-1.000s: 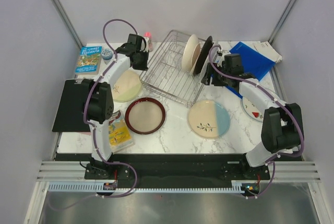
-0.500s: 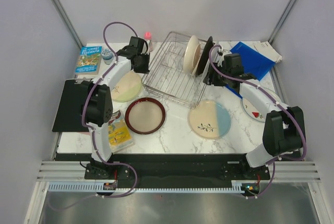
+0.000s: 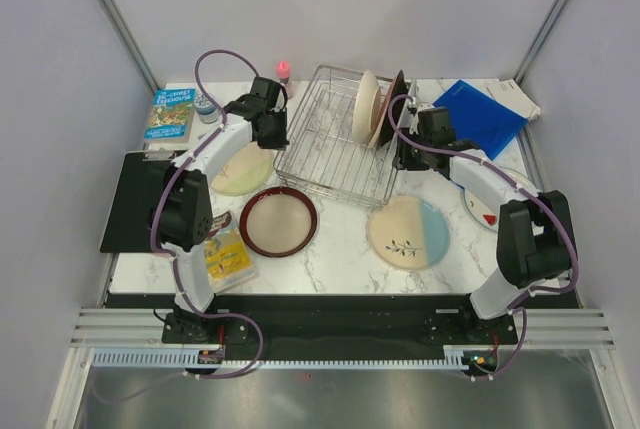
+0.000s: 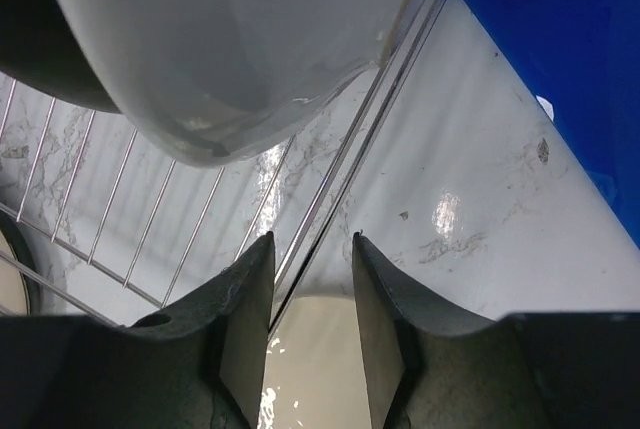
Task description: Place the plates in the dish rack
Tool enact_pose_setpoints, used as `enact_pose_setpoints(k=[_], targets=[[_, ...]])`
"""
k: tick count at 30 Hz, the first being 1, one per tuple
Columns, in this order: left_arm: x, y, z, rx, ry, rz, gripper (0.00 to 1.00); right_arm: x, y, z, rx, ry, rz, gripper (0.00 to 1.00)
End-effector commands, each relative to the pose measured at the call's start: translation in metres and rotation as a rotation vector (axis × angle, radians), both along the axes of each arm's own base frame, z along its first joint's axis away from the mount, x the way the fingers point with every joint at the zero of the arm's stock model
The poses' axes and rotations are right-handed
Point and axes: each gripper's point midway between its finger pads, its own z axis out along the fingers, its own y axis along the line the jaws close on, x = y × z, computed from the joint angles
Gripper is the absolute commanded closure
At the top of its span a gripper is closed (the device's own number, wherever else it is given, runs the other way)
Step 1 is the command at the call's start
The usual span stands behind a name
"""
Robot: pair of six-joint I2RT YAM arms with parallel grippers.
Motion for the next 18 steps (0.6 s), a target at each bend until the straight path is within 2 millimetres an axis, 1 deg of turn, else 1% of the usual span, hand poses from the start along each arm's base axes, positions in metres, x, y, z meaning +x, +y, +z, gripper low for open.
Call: enact_pose_setpoints(k=[1, 3, 4, 5, 6, 7, 11, 12, 14, 15, 17, 18], targets=[[0.005, -0.003, 0.057, -0.102, -0.109, 0.112, 0.98, 0.010, -0.006, -0.002, -0.066, -0.007, -0.014, 0.57], [0.003, -0.003, 0.057, -0.109, -0.102, 0.120, 0.98, 0.010, -0.006, -0.005, -0.068, 0.000, -0.014, 0.65], [0.001, -0.003, 0.057, -0.110, -0.101, 0.123, 0.98, 0.010, -0.006, -0.005, -0.069, 0.000, -0.017, 0.72], [0.000, -0.001, 0.057, -0.107, -0.100, 0.130, 0.98, 0.011, -0.007, -0.005, -0.075, -0.002, -0.016, 0.87], [-0.002, -0.001, 0.057, -0.109, -0.096, 0.137, 0.98, 0.013, -0.006, -0.003, -0.077, -0.010, -0.018, 0.95], [-0.002, 0.000, 0.055, -0.108, -0.092, 0.142, 0.98, 0.014, -0.005, 0.000, -0.080, -0.019, -0.016, 1.00], [-0.006, 0.001, 0.051, -0.113, -0.074, 0.162, 0.98, 0.020, 0.000, 0.010, -0.105, -0.061, 0.021, 1.00], [-0.006, 0.000, 0.049, -0.119, -0.066, 0.169, 0.98, 0.025, 0.002, 0.014, -0.116, -0.081, 0.039, 1.00], [-0.006, -0.003, 0.047, -0.129, -0.054, 0.165, 0.98, 0.032, 0.006, 0.014, -0.127, -0.095, 0.058, 1.00], [-0.005, -0.003, 0.044, -0.131, -0.046, 0.171, 0.98, 0.038, 0.008, 0.018, -0.131, -0.112, 0.067, 1.00], [-0.004, -0.005, 0.039, -0.131, -0.034, 0.164, 0.98, 0.045, 0.012, 0.014, -0.137, -0.109, 0.075, 1.00], [-0.003, -0.005, 0.034, -0.127, -0.024, 0.164, 0.98, 0.051, 0.014, 0.020, -0.140, -0.128, 0.084, 1.00]])
